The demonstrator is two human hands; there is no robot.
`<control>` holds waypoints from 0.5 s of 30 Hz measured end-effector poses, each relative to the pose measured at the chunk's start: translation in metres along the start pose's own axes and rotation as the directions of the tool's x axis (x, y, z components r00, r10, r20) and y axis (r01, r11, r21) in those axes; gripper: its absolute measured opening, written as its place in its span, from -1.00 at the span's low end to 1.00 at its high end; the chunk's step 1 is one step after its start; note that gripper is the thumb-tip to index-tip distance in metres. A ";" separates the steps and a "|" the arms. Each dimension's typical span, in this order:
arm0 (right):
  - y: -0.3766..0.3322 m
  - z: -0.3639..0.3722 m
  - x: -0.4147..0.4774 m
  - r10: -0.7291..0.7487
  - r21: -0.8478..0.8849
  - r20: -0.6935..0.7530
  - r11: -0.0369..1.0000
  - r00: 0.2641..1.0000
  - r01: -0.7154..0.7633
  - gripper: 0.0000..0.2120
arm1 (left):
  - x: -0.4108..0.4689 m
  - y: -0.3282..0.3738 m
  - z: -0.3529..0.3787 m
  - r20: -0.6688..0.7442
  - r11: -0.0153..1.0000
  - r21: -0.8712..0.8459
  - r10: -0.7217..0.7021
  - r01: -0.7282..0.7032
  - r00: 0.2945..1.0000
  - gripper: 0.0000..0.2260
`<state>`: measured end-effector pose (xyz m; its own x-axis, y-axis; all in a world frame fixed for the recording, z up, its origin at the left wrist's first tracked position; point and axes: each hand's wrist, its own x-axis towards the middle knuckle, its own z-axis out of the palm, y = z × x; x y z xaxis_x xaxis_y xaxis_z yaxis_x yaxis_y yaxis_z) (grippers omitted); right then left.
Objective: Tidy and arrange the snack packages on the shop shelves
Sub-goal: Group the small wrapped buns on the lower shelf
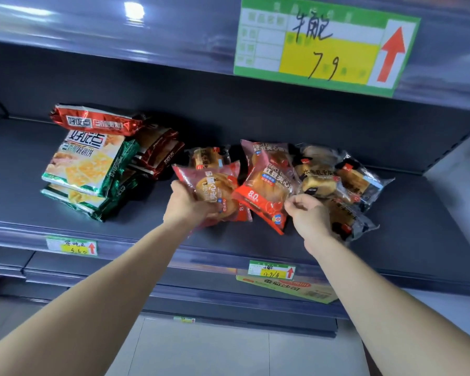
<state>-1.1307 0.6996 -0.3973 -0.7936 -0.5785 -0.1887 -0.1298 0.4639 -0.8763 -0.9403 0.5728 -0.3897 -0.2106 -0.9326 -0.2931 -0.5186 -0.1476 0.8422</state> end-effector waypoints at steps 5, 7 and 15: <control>-0.014 0.010 -0.002 -0.191 -0.188 0.217 0.954 0.957 0.233 -0.93 | -0.010 0.015 0.005 -0.305 0.949 0.239 0.272 -0.204 0.913 -0.30; -0.023 0.018 0.001 -0.220 -0.165 0.238 0.951 0.946 0.262 -0.93 | -0.012 0.024 0.013 -0.149 0.889 0.306 0.399 -0.342 0.905 -0.53; -0.041 0.032 0.058 -0.081 -0.312 -0.063 0.948 0.995 0.057 -0.57 | -0.003 0.026 0.023 0.105 0.774 0.544 0.320 -0.323 0.942 -0.43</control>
<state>-1.1519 0.6254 -0.3864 -0.8163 -0.5708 -0.0889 -0.3540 0.6160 -0.7037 -0.9719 0.5794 -0.3776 -0.4510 -0.8909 -0.0543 -0.7842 0.3664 0.5008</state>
